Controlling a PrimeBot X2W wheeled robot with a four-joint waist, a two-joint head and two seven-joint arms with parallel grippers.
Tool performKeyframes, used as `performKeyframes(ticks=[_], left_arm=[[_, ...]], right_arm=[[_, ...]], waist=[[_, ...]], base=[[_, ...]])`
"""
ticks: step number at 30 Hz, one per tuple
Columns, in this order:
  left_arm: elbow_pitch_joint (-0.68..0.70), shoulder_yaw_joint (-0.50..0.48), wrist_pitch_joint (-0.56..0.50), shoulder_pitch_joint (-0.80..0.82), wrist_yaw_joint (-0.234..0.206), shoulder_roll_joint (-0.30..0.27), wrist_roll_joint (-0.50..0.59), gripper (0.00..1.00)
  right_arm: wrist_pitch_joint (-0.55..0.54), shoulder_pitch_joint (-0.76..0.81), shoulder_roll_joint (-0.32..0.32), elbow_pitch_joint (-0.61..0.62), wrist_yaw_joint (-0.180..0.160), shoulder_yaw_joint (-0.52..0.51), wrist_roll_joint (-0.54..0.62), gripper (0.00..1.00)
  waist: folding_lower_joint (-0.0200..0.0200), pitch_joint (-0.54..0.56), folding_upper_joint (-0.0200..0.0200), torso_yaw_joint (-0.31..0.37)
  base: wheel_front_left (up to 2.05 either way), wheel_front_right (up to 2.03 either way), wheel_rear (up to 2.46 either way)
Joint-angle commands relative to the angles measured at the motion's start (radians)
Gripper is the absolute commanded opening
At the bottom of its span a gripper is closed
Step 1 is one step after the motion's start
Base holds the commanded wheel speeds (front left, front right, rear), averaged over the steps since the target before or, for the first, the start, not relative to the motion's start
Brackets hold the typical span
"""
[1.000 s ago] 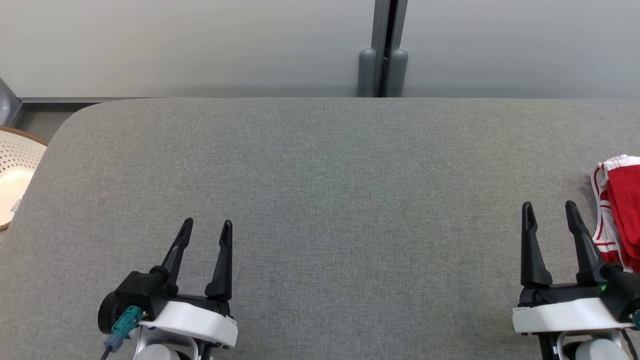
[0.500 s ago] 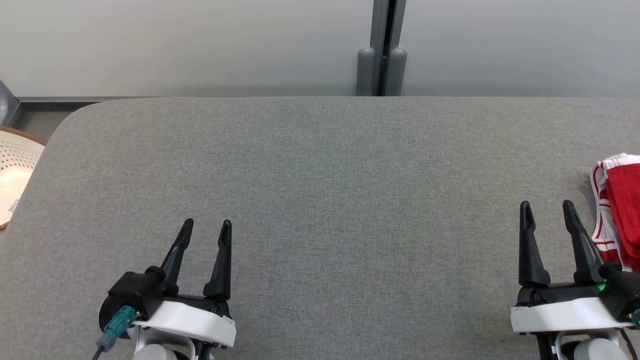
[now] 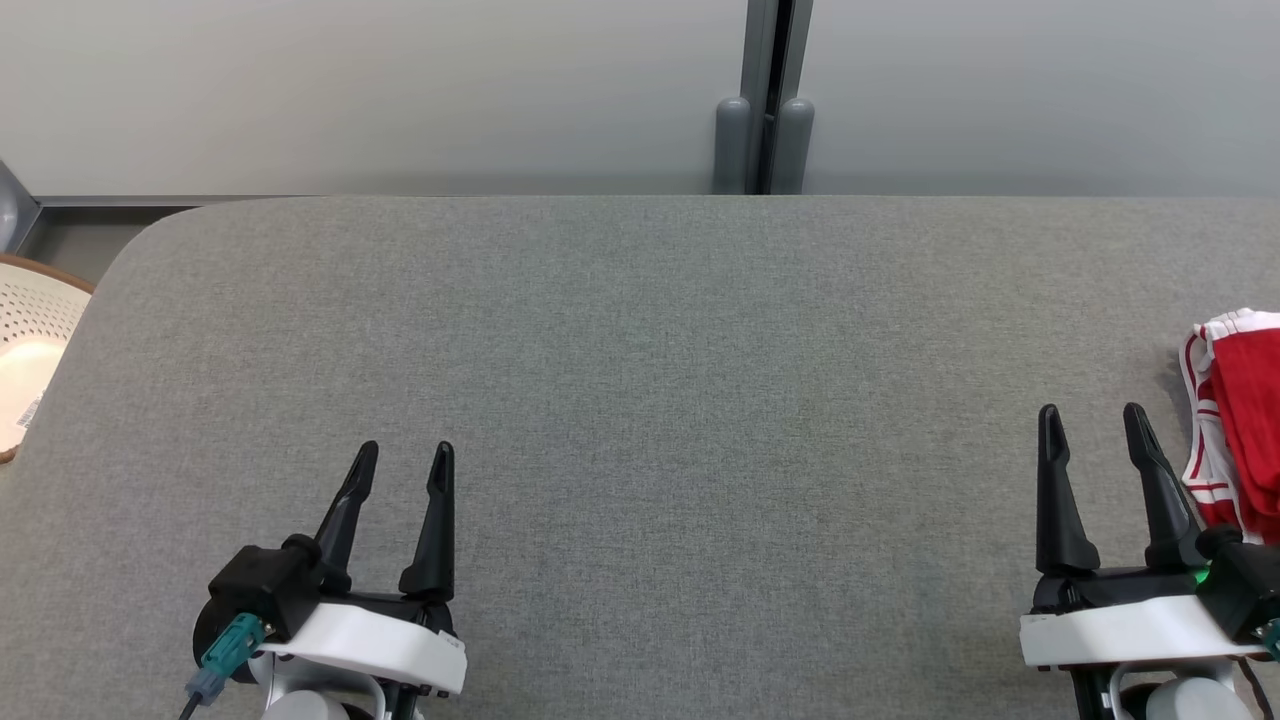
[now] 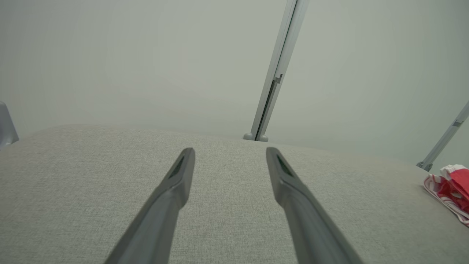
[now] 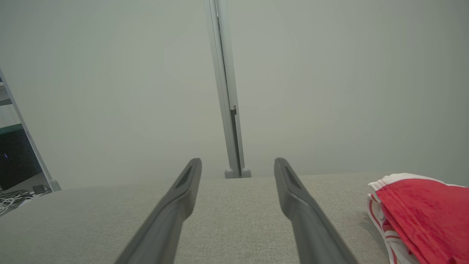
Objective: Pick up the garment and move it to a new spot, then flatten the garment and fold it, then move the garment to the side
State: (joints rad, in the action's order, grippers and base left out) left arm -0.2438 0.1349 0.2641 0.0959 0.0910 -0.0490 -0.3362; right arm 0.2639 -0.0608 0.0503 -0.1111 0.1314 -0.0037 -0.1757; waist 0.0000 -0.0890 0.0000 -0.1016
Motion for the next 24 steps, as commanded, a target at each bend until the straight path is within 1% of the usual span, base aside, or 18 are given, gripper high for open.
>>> performKeyframes(ticks=[1, 4, 5, 9, 18, 19, 24], left_arm=[[0.002, -0.003, 0.0, -0.006, -0.003, -0.004, 0.004, 1.0], [-0.003, 0.001, 0.0, -0.007, -0.001, -0.004, -0.018, 1.0], [-0.003, 0.003, 0.0, -0.002, -0.001, 0.0, -0.018, 0.0], [-0.036, 0.008, -0.001, -0.027, -0.001, 0.004, -0.022, 0.0], [-0.03, -0.015, -0.04, -0.022, 0.004, -0.003, -0.185, 0.0], [-0.03, -0.015, -0.04, -0.022, 0.004, -0.003, -0.185, 0.0], [-0.029, -0.028, -0.061, -0.018, 0.007, -0.007, -0.267, 0.0]], right_arm=[[0.001, -0.002, 0.001, -0.002, -0.002, 0.0, -0.004, 1.0], [0.0, -0.005, 0.001, -0.005, -0.002, 0.0, -0.007, 1.0], [0.0, -0.001, 0.0, -0.004, 0.0, 0.001, -0.002, 0.0], [-0.001, 0.018, -0.004, -0.039, 0.0, 0.006, -0.006, 0.0], [-0.041, 0.01, 0.003, -0.048, 0.0, -0.001, -0.19, 0.0], [-0.041, 0.01, 0.003, -0.048, 0.0, -0.001, -0.19, 0.0], [-0.062, 0.005, 0.006, -0.054, 0.0, -0.005, -0.283, 0.0]], waist=[[0.0, 0.002, 0.0, 0.001], [0.0, 0.003, 0.0, 0.003], [0.0, 0.003, 0.0, 0.003], [0.0001, 0.003, 0.0, 0.003], [0.0001, 0.009, 0.0, 0.01], [0.0001, 0.009, 0.0, 0.01], [0.0001, 0.013, 0.0, 0.014]], base=[[0.0, 0.0, 0.0], [0.0, 0.0, 0.0], [0.0, 0.0, 0.0], [0.0, 0.0, 0.0], [0.0, 0.0, 0.0], [0.0, 0.0, 0.0], [0.0, 0.0, 0.0]])
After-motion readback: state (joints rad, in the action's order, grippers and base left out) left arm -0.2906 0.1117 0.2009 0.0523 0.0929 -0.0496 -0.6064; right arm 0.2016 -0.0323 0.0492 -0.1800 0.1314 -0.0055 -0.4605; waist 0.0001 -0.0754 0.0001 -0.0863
